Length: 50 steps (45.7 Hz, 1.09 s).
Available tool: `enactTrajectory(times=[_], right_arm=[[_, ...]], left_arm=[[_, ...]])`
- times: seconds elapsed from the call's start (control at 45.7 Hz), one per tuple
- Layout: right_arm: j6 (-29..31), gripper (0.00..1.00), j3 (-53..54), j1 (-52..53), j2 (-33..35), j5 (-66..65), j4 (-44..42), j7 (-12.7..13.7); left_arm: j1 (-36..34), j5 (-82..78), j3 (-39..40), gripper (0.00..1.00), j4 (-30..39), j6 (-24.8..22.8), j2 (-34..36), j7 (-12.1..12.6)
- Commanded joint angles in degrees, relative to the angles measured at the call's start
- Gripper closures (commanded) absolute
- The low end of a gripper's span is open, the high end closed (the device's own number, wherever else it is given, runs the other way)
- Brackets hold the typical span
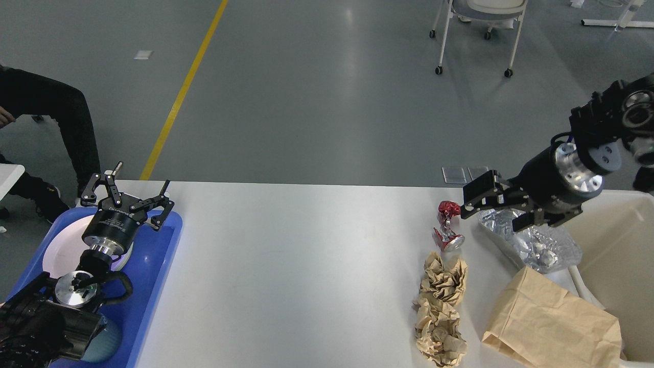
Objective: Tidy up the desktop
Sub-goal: 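Lower the right gripper onto the crumpled brown paper and grasp it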
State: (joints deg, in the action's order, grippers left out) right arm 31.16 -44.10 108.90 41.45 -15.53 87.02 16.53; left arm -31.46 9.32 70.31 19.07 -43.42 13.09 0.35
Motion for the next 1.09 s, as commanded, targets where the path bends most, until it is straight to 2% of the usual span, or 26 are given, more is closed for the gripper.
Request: enactTrajectory(times=[0.0, 0.153, 0.241, 0.678, 0.744, 0.766, 0.788, 0.875, 0.897, 1.072], right_arm=[[-7.5, 0.00, 0.2, -9.9, -3.9, -0.4, -3.2, 0.0], [-17.2, 0.00, 0.5, -20.9, -11.2, -0.4, -10.3, -0.1], [-20.3, 0.00, 0.6, -27.1, -16.5, -0.4, -15.6, -0.2], [-21.6, 0.00, 6.8, -41.6, -24.3, 0.2, -31.9, -0.5], [-23.4, 0.08, 7.2, -41.8, -24.7, 0.2, -31.9, -0.6], [-23.7, 0.15, 7.2, -41.8, -24.7, 0.2, -31.7, -0.6], [-23.8, 0.25, 7.3, -41.8, -24.7, 0.3, -31.3, -0.6], [-23.0, 0.90, 7.2, -40.6, -24.0, 0.3, -28.1, -0.6], [-22.7, 1.00, 7.2, -40.5, -23.8, 0.3, -27.3, -0.6], [-22.4, 1.00, 7.7, -37.0, -21.9, 0.3, -24.6, -0.5]], left_arm=[[0.0, 0.0, 0.0, 0.04, 0.0, 0.0, 0.0, 0.0], [0.0, 0.0, 0.0, 0.04, 0.0, 0.0, 0.0, 0.0], [0.0, 0.0, 0.0, 0.04, 0.0, 0.0, 0.0, 0.0], [0.0, 0.0, 0.0, 0.04, 0.0, 0.0, 0.0, 0.0], [0.0, 0.0, 0.0, 0.04, 0.0, 0.0, 0.0, 0.0], [0.0, 0.0, 0.0, 0.04, 0.0, 0.0, 0.0, 0.0], [0.0, 0.0, 0.0, 0.04, 0.0, 0.0, 0.0, 0.0], [0.0, 0.0, 0.0, 0.04, 0.0, 0.0, 0.0, 0.0], [0.0, 0.0, 0.0, 0.04, 0.0, 0.0, 0.0, 0.0], [0.0, 0.0, 0.0, 0.04, 0.0, 0.0, 0.0, 0.0]])
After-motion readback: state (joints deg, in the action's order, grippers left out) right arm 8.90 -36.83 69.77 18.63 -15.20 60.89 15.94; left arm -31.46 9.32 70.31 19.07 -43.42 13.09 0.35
